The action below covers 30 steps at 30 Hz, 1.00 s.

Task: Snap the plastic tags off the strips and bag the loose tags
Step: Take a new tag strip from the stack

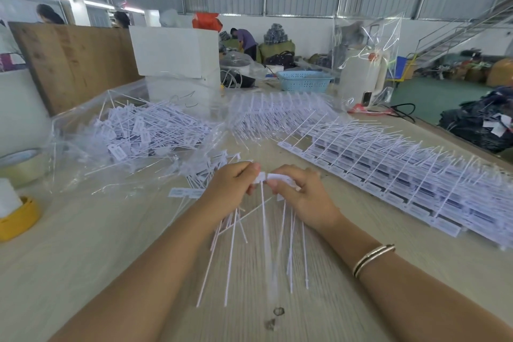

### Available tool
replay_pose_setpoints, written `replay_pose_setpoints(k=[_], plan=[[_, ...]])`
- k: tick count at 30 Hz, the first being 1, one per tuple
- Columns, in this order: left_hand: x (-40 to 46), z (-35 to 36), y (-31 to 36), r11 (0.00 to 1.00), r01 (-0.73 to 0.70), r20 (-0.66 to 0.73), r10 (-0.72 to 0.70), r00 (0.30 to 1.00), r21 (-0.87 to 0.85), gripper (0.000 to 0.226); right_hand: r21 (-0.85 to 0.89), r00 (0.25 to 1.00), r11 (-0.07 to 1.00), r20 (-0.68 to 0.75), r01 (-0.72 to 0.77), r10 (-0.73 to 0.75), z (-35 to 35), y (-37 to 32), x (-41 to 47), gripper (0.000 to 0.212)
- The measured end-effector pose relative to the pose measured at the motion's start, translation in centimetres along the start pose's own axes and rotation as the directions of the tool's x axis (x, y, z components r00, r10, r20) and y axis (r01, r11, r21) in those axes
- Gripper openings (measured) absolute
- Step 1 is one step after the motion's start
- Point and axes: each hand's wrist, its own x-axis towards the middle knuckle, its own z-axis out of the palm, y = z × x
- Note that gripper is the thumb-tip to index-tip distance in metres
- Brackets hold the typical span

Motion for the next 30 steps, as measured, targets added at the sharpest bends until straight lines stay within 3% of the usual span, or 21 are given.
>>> replay_pose_setpoints(k=[2, 4, 6, 11, 15, 17, 20, 22, 25, 28, 30], plan=[[0.2, -0.9, -0.2, 0.989, 0.072, -0.078, -0.083, 0.994, -0.132, 0.046, 0.056, 0.993, 0.998, -0.116, -0.023, 0.029, -0.5, 0.1, -0.1, 0.019], [0.4, -2.0, -0.9, 0.990, 0.054, -0.175, -0.077, 0.982, -0.132, 0.046, 0.167, 0.977, 0.981, -0.172, -0.095, 0.124, -1.1, 0.6, -0.2, 0.020], [0.3, -2.4, -1.5, 0.999, 0.007, -0.213, -0.016, 0.977, -0.044, 0.046, 0.175, 0.973, 0.975, -0.157, -0.139, 0.167, -1.8, 1.2, -0.2, 0.022], [-0.1, -1.7, -1.1, 0.990, -0.124, -0.197, 0.110, 0.974, -0.064, 0.030, 0.198, 0.962, 0.953, -0.101, -0.231, 0.254, -2.0, 2.0, 0.2, 0.038], [-0.4, -1.4, -0.6, 0.987, -0.159, -0.198, 0.156, 0.968, 0.002, 0.027, 0.047, 0.914, 0.922, -0.117, -0.385, 0.388, -1.9, 2.5, 0.7, 0.011], [-0.7, -1.1, -0.4, 0.980, -0.189, -0.134, 0.196, 0.971, 0.059, 0.023, -0.080, 0.906, 0.907, -0.132, -0.414, 0.402, -1.6, 2.7, 0.8, 0.024], [-0.8, -0.5, -0.2, 0.945, -0.268, -0.057, 0.283, 0.957, 0.187, 0.021, -0.276, 0.960, 0.927, -0.185, -0.255, 0.209, -1.3, 2.1, 0.5, 0.028], [-0.8, -0.1, -0.1, 0.916, -0.333, -0.013, 0.344, 0.939, 0.226, 0.019, -0.350, 0.990, 0.932, -0.131, -0.092, 0.049, -0.8, 1.4, 0.1, 0.035], [-1.0, 0.6, 0.0, 0.871, -0.423, 0.040, 0.427, 0.903, 0.250, 0.014, -0.368, 0.999, 0.929, 0.005, -0.028, 0.032, 0.3, 0.8, -0.2, 0.053], [-1.0, 0.7, -0.1, 0.864, -0.429, 0.041, 0.434, 0.900, 0.262, 0.013, -0.231, 0.999, 0.973, 0.031, -0.019, 0.027, 0.1, 1.2, 0.1, 0.026], [-1.0, 0.2, -0.2, 0.878, -0.368, 0.010, 0.384, 0.923, 0.305, 0.009, -0.118, 0.999, 0.993, -0.036, -0.027, 0.023, -0.4, 1.5, 0.3, 0.023]])
